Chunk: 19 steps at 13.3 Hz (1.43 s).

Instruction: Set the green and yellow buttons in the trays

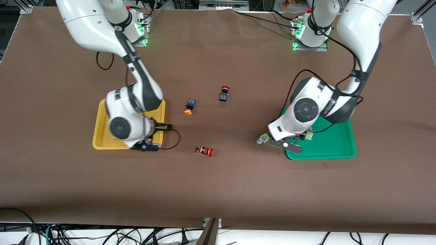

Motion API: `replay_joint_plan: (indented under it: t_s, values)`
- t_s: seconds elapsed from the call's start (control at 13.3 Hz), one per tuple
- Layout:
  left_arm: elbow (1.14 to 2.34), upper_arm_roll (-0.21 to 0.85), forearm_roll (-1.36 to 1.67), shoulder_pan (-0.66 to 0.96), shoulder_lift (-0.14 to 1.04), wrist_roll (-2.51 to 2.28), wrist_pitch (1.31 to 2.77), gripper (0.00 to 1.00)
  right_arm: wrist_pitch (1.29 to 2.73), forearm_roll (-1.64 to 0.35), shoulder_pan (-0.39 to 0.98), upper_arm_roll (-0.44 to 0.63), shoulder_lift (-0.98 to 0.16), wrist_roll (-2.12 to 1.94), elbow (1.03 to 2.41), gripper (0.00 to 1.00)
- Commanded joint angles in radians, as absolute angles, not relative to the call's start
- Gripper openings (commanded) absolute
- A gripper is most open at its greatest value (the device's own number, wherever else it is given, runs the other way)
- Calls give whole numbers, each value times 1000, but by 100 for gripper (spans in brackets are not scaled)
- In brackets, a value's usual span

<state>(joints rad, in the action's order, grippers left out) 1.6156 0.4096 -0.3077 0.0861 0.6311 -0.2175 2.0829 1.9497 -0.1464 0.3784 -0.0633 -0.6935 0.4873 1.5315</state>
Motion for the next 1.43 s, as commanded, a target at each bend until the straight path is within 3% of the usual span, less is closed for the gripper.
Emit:
replay_joint_plan:
  t_s: [0.0,0.38,0.45,0.53,0.6,0.68,0.75,0.9,1.13,1.35]
  values:
    - [1566,402,-305,141,730,-157,2141,100,1997,-144,419,-121,-709,674,1564,100]
    - [1572,400,-304,103,817,117,2327,100,2068,-118,440,-198,-695,805,1670,100]
    - [1575,400,-305,101,843,117,2365,82,2077,-77,440,-219,-690,846,1690,100]
    - [1578,400,-304,103,847,106,2367,49,2075,-57,440,-227,-686,866,1700,93]
    - [1600,400,-304,107,842,100,2367,29,2072,-54,439,-227,-681,867,1704,52]
    - [1608,400,-304,106,833,101,2362,26,2071,-54,439,-227,-683,867,1703,19]
    - [1621,400,-304,98,822,112,2361,21,2074,-54,437,-226,-683,870,1701,0]
    - [1614,402,-305,98,807,115,2359,13,2075,-54,436,-222,-683,870,1698,0]
    - [1608,397,-305,71,704,112,2279,15,2042,-54,420,-215,-651,844,1677,0]
    - [1605,399,-305,-18,615,114,2108,21,1817,-54,403,-108,-620,616,1576,0]
